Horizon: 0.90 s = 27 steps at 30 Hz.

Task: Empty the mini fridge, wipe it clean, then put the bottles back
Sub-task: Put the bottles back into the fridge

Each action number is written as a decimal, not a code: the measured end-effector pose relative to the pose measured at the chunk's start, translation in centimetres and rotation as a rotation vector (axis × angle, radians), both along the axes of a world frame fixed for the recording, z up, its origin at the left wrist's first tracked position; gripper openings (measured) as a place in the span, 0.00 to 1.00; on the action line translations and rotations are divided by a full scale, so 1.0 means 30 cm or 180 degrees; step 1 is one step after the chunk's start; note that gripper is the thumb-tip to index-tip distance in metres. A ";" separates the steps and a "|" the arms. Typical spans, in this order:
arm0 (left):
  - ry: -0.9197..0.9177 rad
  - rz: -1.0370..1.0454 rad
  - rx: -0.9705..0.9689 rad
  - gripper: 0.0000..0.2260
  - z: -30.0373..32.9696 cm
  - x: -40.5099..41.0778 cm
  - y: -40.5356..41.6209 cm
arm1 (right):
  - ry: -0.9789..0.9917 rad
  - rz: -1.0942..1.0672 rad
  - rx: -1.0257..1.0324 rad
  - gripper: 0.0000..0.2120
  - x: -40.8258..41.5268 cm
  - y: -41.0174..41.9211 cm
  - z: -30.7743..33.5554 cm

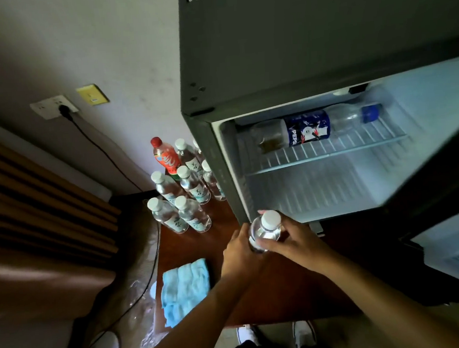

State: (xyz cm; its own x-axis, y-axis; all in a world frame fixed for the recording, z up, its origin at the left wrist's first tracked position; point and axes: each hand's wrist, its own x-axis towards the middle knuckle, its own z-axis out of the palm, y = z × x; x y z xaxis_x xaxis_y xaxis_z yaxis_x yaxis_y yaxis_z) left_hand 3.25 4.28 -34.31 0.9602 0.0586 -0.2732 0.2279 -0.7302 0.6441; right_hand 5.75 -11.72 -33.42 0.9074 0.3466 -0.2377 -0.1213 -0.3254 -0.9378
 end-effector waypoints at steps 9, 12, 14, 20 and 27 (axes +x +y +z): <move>0.0075 0.0111 0.0265 0.31 0.033 0.040 -0.088 | 0.0417 0.0068 0.0117 0.30 0.101 -0.077 -0.035; 0.0054 0.0167 0.0294 0.31 0.037 0.051 -0.104 | 0.0557 -0.0097 0.0333 0.24 0.133 -0.090 -0.042; 0.0052 0.0201 0.0283 0.29 0.035 0.055 -0.091 | 0.0510 -0.0169 0.0341 0.23 0.148 -0.090 -0.053; -0.0163 0.1148 0.0467 0.11 0.028 0.060 -0.025 | 0.0154 -0.0338 -0.0069 0.25 0.192 -0.068 -0.087; -0.0252 0.1466 0.0356 0.18 0.092 0.108 -0.001 | -0.0393 -0.0379 -0.0582 0.23 0.235 -0.011 -0.086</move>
